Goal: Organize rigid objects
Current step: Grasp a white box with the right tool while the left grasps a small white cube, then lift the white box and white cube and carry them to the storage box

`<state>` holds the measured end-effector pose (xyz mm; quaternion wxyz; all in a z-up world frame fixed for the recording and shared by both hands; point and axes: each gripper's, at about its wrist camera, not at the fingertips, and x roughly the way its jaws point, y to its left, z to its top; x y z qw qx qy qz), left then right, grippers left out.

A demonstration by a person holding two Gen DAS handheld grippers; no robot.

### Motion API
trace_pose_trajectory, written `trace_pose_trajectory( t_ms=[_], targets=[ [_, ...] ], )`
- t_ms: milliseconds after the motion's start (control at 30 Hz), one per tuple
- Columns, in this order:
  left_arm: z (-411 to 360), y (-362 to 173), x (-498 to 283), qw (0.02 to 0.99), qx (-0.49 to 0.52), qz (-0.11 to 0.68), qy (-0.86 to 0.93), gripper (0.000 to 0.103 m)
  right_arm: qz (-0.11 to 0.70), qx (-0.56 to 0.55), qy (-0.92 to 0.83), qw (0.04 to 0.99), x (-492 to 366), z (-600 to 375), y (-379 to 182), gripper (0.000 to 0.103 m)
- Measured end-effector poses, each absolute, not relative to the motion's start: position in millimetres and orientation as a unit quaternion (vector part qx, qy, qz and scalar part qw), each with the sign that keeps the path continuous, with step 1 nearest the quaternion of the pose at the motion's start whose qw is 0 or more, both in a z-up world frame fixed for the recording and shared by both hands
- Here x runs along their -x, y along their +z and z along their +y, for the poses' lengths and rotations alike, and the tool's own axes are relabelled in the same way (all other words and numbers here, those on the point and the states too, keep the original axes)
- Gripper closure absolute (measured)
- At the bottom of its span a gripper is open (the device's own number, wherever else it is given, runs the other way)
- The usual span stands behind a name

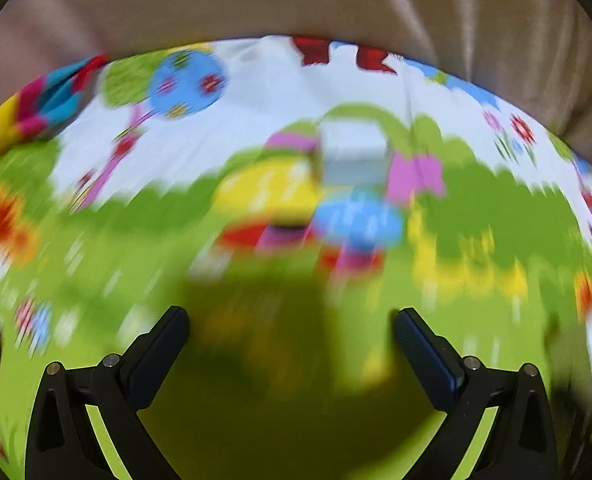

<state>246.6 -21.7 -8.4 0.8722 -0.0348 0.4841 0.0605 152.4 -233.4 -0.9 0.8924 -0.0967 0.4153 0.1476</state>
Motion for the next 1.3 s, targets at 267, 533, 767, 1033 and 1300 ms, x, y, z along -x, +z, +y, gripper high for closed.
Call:
trace_pose_trajectory(
  t_ms=[267,533,767,1033,1300],
  targets=[
    [-37,-7,-317,0.886,0.04,0.455,0.073,0.052,0.418,0.086,0.152,0.892,-153,-235,-1,0.063],
    [-44,0,-129,0.897,0.003,0.441,-0.022,0.057,0.418,0.08,0.154,0.892,-153,-236,-2,0.063],
    [-21,5,-11,0.9,0.002,0.436,0.003,0.057,0.417,0.088,0.151,0.892,-153,-236,-1,0.063],
    [-15,8,26,0.897,0.011,0.443,0.004,0.057,0.43,0.039,0.111,0.895,-90,-238,3,0.064],
    [-19,107,99,0.951,0.034,0.306,-0.004,0.057,0.3,0.027,0.123,0.946,55,-227,67,0.064]
  ],
)
